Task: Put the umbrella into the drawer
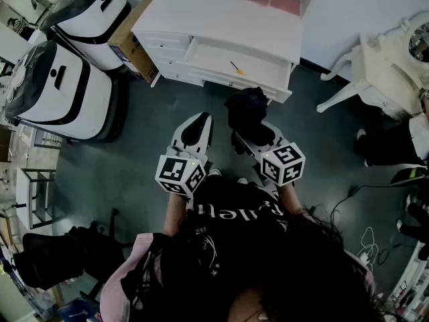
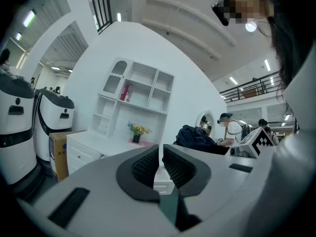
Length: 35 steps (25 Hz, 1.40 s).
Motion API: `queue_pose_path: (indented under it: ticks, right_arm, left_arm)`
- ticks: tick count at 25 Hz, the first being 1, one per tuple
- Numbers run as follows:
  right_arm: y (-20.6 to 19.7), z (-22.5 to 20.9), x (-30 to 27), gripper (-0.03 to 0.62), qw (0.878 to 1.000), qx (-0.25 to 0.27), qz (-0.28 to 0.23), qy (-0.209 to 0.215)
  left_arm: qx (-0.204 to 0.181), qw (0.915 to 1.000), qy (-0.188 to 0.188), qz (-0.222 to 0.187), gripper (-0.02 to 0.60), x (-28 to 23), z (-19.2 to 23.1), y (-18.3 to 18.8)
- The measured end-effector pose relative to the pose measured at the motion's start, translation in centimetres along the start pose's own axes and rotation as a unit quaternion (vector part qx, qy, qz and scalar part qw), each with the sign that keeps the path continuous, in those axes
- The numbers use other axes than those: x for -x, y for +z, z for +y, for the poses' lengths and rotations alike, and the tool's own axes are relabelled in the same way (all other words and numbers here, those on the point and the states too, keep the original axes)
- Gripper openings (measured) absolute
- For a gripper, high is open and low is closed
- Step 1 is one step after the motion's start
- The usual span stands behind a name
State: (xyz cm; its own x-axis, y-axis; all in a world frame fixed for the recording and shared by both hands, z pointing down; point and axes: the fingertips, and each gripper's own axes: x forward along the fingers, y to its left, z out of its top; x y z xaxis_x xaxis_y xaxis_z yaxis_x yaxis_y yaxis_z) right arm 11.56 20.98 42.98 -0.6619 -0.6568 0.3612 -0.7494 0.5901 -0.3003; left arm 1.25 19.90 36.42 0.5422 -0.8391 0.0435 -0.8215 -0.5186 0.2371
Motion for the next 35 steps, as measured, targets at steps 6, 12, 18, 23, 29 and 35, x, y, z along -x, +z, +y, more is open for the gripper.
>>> queue_pose_path:
  ticks: [6, 12, 18, 23, 29, 35]
  right_arm:
    - [0.3, 0.6, -2.1, 0.259, 1.000, -0.005, 0.000, -0.004]
    - [0.4, 1.3, -4.2, 0.259, 1.000, -0.013, -0.003, -0.009]
    - [0.3, 2.5, -6.1, 0.259, 1.000, -0.019, -0.004, -0.015]
    - [-0.6, 3.3, -7.5, 0.259, 0.999, -0.029, 0.003, -0.019]
    - [-1.1, 2.6, -8.8, 0.259, 0.999, -0.027, 0.023, -0.028]
    - [-0.8, 0.2, -10.6, 0.259, 0.999, -0.031, 0.036, -0.025]
  left_arm:
    - [-0.001, 1.0000, -0.009, 0.004, 0.040, 0.0, 1.9, 0.2]
    - [-0.001, 0.9998, -0.017, 0.005, 0.040, -0.1, 4.3, 0.4]
    - [-0.002, 0.9995, -0.028, 0.012, 0.040, 0.6, 6.3, 0.4]
    - [0.008, 0.9995, -0.023, 0.021, 0.040, 1.2, 8.7, -0.6]
    - [0.026, 0.9992, -0.016, 0.025, 0.040, 0.5, 10.8, -1.4]
    - [0.039, 0.9987, 0.001, 0.032, 0.040, -1.5, 12.4, -2.4]
